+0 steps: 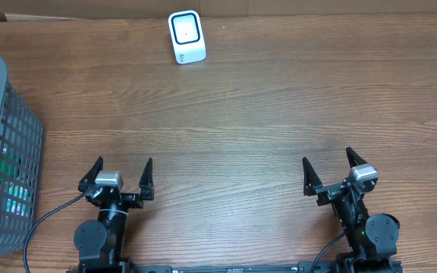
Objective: Scan the item barcode
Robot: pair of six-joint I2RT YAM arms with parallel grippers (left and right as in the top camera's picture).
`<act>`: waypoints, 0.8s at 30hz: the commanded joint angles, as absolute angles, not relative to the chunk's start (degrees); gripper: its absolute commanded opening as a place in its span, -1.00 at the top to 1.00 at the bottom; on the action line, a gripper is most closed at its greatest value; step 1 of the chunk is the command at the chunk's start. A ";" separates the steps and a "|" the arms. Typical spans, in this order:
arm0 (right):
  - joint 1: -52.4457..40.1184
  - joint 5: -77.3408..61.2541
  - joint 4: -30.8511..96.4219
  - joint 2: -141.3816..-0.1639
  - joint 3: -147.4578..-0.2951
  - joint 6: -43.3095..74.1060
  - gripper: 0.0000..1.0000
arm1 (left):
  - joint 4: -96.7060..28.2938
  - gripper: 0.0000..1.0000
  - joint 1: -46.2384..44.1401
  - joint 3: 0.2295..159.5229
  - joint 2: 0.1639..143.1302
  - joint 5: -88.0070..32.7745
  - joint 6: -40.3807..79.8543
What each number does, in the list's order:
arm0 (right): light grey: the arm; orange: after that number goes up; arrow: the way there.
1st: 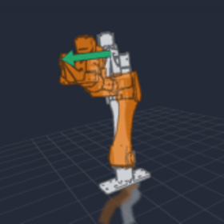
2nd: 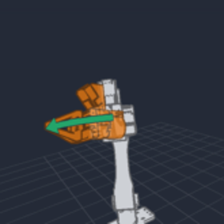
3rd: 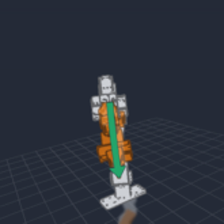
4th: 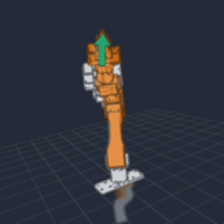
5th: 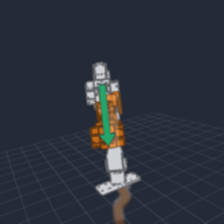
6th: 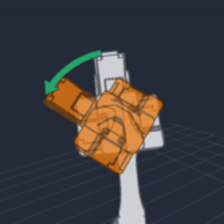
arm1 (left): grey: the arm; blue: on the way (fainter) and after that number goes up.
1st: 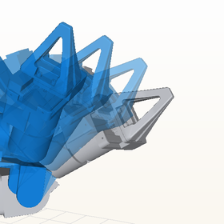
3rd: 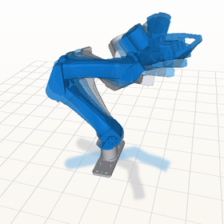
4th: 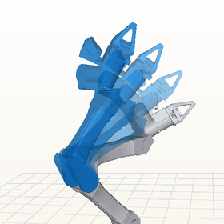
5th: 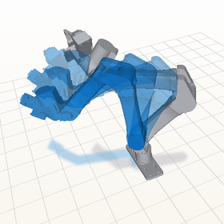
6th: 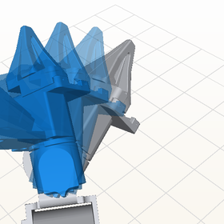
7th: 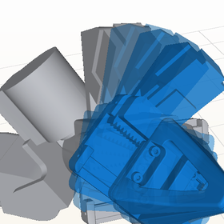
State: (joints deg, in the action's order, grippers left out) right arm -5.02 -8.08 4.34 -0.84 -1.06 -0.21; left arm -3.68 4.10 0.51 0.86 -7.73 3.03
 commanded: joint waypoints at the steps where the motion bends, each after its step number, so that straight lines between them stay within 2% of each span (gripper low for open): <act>1: -5.45 -7.57 4.16 -0.23 -0.45 -0.49 -1.00 | -3.90 -1.00 3.73 1.15 0.32 -7.53 3.90; 16: -5.45 -7.57 4.16 -0.23 -0.45 -0.49 -1.00 | -11.64 -1.00 3.73 7.51 0.67 -7.51 3.86; 24: -5.45 -7.57 4.16 -0.23 -0.45 -0.49 -1.00 | -12.27 -1.00 3.73 13.52 6.68 -8.49 3.86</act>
